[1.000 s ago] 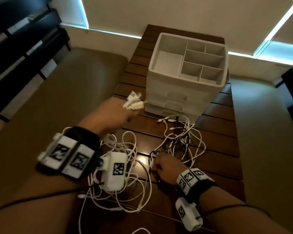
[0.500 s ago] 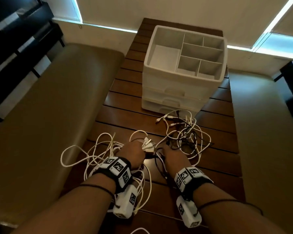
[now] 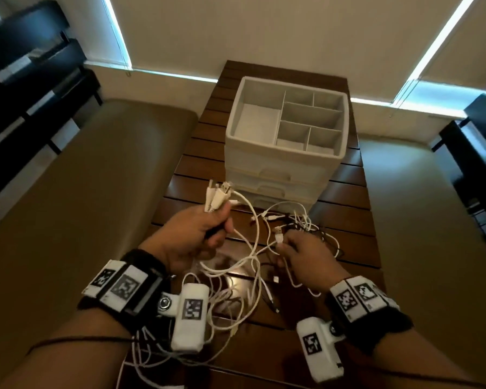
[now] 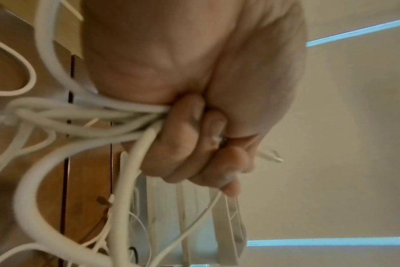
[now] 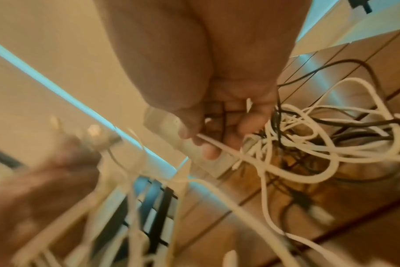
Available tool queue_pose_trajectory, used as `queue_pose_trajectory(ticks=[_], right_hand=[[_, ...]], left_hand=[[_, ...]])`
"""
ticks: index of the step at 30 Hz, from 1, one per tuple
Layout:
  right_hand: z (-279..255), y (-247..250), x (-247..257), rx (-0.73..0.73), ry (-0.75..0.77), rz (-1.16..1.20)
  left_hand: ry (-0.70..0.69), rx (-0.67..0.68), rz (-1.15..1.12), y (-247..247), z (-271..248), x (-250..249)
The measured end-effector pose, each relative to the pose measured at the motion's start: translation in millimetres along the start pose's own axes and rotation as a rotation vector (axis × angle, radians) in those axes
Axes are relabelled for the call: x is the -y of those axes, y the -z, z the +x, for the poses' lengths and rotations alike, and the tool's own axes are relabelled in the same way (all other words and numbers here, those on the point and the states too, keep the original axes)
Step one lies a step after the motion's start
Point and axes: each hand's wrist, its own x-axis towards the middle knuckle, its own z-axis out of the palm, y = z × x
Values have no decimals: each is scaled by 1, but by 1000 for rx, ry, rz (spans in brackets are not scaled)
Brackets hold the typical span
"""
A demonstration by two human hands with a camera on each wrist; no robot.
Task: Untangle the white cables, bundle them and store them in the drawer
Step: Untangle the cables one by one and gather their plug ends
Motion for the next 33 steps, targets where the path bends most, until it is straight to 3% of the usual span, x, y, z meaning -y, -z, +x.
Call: queue_pose_trajectory(ticks=[2,4,6,7,9,13,15,18,21,24,33], right_hand=[[-7,15,11,-57,-4,226],[-16,27,20,-81,29,407],[-19,35,25,-121,71,438],[-21,38,26,-131,82,448],[-26,39,28,-89,95,581],[-32,29,34,82,163,884],[-30,22,32,206,165,803],[-27,15,28,366,145,497],[-24,18,29,157,100,586],[-18,22,29,36,71,771],[-22,18,41,-110,40,807]], left_hand=[[19,-65,156,-6,-1,-8],[128,-72,577,-12,-5,-19],[234,-47,947,-16,-11,-30],[257,-37,1017,-17,-14,-36],[286,8,937,-20,-18,-45],[299,209,552,-21,-25,-50],[296,253,467,-19,-27,-47],[216,236,226,-11,-23,-37],[25,63,-2,-5,-14,-25],[-90,-50,12,-18,-10,-16],[-139,12,-96,-71,4,1]])
